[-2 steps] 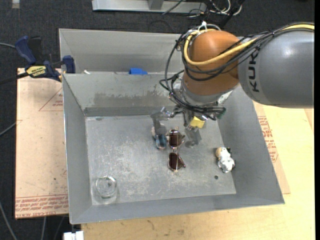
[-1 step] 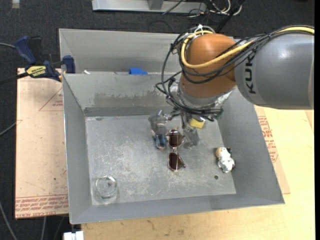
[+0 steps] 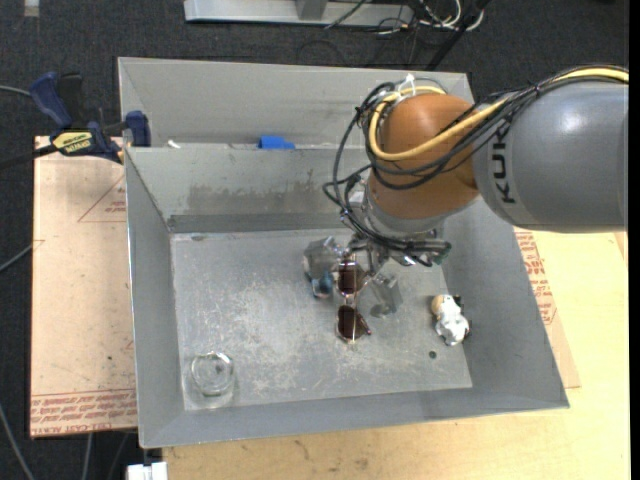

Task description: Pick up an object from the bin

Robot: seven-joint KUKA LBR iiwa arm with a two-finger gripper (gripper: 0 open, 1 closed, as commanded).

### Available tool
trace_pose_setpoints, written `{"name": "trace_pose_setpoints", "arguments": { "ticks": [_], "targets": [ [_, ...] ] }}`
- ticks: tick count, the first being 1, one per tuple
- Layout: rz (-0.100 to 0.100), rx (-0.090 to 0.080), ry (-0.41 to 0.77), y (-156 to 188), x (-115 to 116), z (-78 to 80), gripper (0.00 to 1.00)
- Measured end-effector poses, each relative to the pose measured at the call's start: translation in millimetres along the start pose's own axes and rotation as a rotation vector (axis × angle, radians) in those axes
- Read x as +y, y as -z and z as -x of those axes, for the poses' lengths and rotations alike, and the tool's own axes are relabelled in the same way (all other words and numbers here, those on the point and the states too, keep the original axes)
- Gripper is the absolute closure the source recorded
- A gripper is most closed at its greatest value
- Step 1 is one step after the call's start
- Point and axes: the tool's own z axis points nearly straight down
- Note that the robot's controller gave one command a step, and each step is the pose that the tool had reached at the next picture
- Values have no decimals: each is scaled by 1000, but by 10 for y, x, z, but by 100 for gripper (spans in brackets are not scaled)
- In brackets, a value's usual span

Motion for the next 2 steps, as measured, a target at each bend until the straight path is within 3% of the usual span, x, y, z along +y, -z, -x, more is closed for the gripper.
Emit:
{"name": "trace_pose_setpoints", "arguments": {
  "ticks": [1,2],
  "targets": [
    [2,3,355,-486,32,-592,100],
    [2,2,355,-485,32,-591,100]
  ]
}}
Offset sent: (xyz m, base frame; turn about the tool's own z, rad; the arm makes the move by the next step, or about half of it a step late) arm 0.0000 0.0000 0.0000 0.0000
